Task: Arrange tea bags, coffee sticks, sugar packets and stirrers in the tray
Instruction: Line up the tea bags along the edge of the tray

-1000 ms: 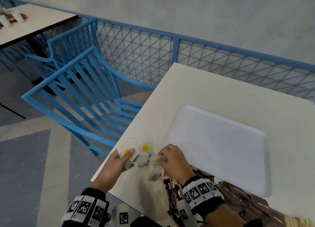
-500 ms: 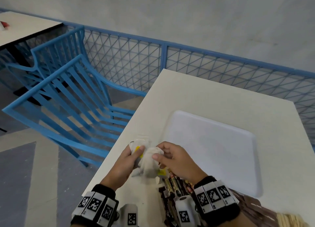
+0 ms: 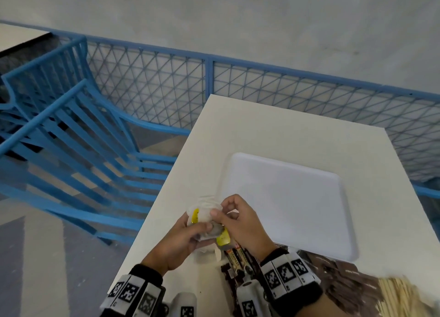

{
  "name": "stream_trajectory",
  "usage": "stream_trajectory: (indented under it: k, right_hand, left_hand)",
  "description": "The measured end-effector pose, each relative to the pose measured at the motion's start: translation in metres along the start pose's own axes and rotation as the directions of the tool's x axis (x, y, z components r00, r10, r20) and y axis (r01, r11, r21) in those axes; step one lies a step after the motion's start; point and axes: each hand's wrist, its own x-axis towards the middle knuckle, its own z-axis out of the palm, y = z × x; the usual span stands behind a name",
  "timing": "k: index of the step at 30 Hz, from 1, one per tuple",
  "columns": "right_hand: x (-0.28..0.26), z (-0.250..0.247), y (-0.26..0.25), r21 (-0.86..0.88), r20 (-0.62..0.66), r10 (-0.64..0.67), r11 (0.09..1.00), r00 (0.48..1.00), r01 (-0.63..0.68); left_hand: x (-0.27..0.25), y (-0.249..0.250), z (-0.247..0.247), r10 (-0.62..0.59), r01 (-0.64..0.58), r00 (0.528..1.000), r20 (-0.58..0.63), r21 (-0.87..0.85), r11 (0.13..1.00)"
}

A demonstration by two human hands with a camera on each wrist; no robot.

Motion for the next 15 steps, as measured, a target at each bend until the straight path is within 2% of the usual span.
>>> stream_trajectory:
  k: [3,6,8,11,15]
  right_hand:
    - [-0.006,0.0,0.002,0.151,0.071,0.066,0.986,0.995,-0.077]
    - [-0.014,-0.004,0.005,0.304,0.176,0.066,0.945,0.982,-0.118]
    - [-0.016,-0.007,0.011,0.231,0.186,0.05,0.969,0.981,-0.093]
    - [-0.017,-0.009,0.021,-0.022,0.164,0.018,1.0,0.986,-0.014]
    - [-0.015,-0.009,0.032,-0.115,0.122,0.03,0.993,0.992,-0.016]
  left_hand:
    - [0.001,-0.001,-0.006,-0.008,0.007,1.0,-0.005,-0.085,0.996]
    - [0.003,0.0,-0.011,0.003,0.0,1.0,0.018,-0.151,0.989]
    - [0.004,0.001,-0.013,0.004,0.002,0.999,0.032,-0.175,0.985]
    - [0.005,0.006,-0.014,0.022,-0.01,0.998,0.056,-0.207,0.978]
    - [0.012,0.011,-0.017,0.016,-0.007,0.998,0.055,-0.148,0.989]
